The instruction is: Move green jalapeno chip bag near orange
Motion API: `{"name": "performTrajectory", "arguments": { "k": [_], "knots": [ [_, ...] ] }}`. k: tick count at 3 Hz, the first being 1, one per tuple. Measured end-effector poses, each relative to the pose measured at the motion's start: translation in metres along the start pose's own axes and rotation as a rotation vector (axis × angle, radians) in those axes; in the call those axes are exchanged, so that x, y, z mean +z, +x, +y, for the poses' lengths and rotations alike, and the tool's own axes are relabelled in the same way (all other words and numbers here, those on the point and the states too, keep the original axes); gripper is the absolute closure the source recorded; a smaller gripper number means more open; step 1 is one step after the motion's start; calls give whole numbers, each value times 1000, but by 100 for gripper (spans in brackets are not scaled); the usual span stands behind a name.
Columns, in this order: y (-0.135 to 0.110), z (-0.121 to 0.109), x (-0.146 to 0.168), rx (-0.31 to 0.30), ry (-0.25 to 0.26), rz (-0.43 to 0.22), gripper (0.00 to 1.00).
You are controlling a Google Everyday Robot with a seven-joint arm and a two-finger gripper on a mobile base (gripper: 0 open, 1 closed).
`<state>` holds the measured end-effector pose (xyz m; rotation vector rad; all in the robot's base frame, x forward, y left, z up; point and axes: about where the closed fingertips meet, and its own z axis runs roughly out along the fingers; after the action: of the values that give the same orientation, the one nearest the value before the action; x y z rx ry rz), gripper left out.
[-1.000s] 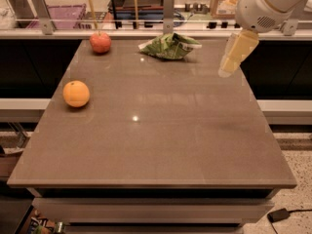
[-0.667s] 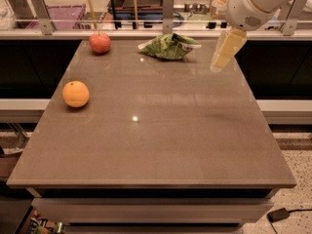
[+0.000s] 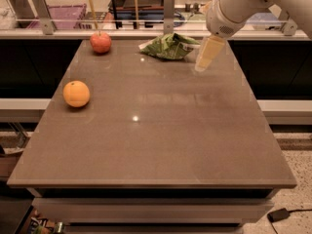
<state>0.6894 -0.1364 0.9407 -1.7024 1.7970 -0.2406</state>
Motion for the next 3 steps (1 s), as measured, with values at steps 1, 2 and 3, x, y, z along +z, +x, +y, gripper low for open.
{"name": "performTrajectory", "arguments": {
  "k": [1, 2, 3],
  "knots": [
    [2, -12, 34, 19, 27, 31, 0],
    [2, -13, 35, 20, 28, 32, 0],
    [5, -19, 43, 23, 30, 67, 0]
  ]
}}
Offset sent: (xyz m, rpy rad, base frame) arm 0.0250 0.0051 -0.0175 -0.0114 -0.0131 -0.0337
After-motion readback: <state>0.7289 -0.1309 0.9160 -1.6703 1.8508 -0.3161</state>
